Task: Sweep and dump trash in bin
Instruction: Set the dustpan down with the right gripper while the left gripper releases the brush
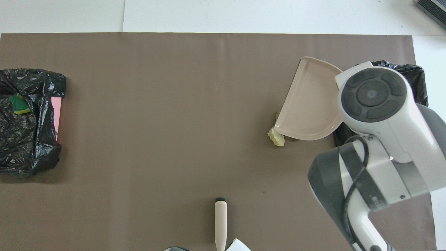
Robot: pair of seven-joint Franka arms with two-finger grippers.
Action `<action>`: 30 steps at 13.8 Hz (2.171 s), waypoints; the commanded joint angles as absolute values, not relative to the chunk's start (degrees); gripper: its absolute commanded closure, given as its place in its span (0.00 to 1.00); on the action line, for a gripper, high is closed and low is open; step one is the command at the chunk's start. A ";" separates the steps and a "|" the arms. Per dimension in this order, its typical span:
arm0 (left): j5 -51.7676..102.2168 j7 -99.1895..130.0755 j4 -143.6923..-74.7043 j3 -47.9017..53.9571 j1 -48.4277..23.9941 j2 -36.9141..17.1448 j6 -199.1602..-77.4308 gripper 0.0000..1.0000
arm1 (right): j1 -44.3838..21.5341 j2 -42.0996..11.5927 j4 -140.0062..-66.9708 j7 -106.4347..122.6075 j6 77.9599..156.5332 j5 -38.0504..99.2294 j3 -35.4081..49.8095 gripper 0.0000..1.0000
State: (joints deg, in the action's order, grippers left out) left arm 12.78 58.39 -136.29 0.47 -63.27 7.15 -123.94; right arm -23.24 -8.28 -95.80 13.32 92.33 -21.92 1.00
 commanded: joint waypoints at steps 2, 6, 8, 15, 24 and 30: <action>10.91 48.64 -130.61 0.62 -54.43 7.38 -115.41 0.00 | -24.69 -20.53 -82.92 -8.81 93.24 -13.03 0.97 1.00; 2.83 41.33 -130.52 0.70 -45.99 8.26 -113.21 0.00 | -28.20 -31.53 -74.99 -28.70 101.75 -4.76 0.97 1.00; 0.71 36.06 -130.87 0.62 -42.29 9.22 -112.33 0.00 | -30.58 -35.93 -72.87 -35.74 108.60 -0.55 0.97 1.00; -3.34 15.41 -123.69 0.70 -25.07 11.52 -112.94 0.00 | -32.43 -36.21 -78.39 -37.79 117.51 6.94 0.97 1.00; -2.73 -0.95 -97.85 0.62 -12.58 4.75 -101.61 0.00 | -32.70 -30.08 -85.17 -34.98 114.89 5.80 0.88 0.00; 0.88 -7.82 -84.56 0.35 -5.46 1.06 -90.01 0.00 | -32.78 -11.99 -99.01 -34.98 107.49 7.03 0.97 0.00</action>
